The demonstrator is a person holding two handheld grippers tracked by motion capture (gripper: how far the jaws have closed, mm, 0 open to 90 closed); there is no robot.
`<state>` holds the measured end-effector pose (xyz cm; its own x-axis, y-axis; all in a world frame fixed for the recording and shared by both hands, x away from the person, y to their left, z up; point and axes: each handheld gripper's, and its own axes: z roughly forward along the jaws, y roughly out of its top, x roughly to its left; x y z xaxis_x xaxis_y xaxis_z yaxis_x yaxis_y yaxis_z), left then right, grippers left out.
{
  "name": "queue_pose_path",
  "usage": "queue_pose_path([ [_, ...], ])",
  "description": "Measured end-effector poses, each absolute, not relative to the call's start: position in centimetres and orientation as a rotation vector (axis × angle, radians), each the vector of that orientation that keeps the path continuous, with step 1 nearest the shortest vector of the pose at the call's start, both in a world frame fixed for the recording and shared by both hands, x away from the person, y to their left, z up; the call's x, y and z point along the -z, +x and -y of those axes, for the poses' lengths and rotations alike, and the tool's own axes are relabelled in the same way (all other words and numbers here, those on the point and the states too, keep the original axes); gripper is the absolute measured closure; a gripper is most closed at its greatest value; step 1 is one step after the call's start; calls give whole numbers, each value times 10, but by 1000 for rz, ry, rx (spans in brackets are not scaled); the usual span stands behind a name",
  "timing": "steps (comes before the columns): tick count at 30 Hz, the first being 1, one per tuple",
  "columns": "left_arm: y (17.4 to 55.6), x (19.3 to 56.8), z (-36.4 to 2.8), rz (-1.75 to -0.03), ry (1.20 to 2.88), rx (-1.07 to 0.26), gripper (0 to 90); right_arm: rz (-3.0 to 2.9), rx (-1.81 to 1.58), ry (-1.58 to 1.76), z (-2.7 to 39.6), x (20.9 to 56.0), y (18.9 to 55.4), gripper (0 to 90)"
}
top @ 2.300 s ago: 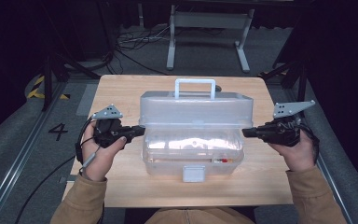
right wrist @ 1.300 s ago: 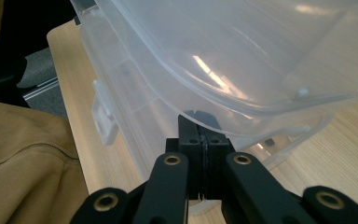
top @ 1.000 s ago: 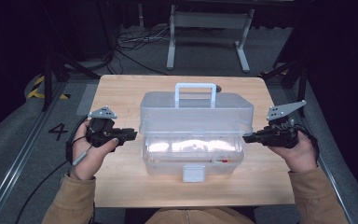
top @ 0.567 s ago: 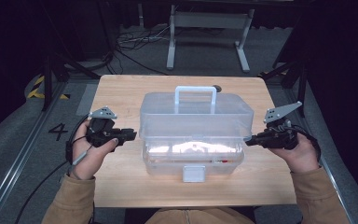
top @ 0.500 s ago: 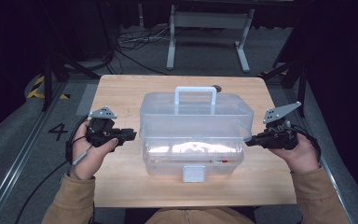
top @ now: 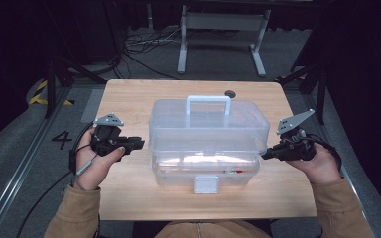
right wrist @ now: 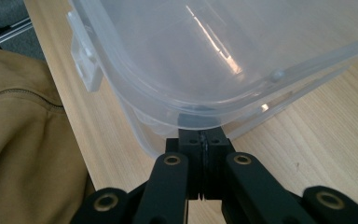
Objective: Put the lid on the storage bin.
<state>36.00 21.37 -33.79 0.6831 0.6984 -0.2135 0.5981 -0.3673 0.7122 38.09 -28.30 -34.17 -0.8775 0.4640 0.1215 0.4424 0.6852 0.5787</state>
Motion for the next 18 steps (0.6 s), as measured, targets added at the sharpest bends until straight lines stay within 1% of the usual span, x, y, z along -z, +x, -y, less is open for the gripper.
queue_pose_path([
  [18, 362, 340, -214, -995, 2093, -149, 774, -2941, -854, 745, 277, 349, 381, 898],
])
